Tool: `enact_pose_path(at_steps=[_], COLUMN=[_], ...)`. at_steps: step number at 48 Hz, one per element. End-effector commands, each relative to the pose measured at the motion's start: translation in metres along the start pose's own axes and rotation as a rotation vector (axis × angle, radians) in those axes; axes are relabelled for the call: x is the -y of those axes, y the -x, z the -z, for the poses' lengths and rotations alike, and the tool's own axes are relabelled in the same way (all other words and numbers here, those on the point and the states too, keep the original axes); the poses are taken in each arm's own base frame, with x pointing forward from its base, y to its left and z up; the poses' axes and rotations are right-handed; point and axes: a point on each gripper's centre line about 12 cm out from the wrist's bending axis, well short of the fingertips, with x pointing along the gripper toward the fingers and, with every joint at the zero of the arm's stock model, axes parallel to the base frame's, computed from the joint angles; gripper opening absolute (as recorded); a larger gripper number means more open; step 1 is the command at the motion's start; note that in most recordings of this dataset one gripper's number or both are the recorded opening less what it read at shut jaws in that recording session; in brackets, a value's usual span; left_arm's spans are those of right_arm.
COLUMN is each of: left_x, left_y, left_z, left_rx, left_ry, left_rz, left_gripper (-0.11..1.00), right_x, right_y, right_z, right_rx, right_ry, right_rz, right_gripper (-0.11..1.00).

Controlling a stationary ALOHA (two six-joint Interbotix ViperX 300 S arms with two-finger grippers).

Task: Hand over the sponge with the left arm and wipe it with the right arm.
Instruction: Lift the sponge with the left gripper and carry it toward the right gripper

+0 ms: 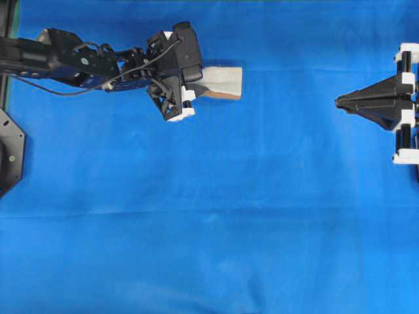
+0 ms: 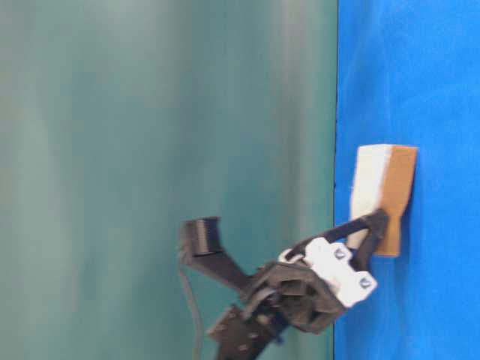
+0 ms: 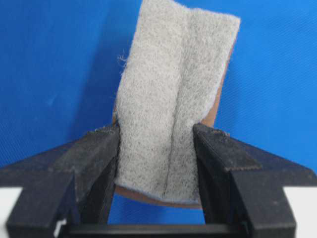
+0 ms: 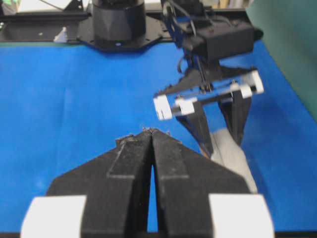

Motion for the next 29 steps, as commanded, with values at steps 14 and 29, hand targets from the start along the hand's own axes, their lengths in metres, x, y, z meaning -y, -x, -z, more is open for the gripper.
enact_pose_path(at_steps=[14,29], left_x=[0.041,0.081], left_y=[0.073,0.097], left_z=[-0.078,-0.087], left_rx=[0.155,0.179], left_ry=[0.001,0.110], left_rz=[0.097,0.204], left_gripper=[0.40,0.40], right_x=[0.001,0.001], right_y=[-0.002,-0.002], right_z=[-0.004,-0.004], right_rx=[0.008,0.002], right_ry=[-0.003,-0.004], right_rz=[0.003,0.005], right_gripper=[0.01,0.01])
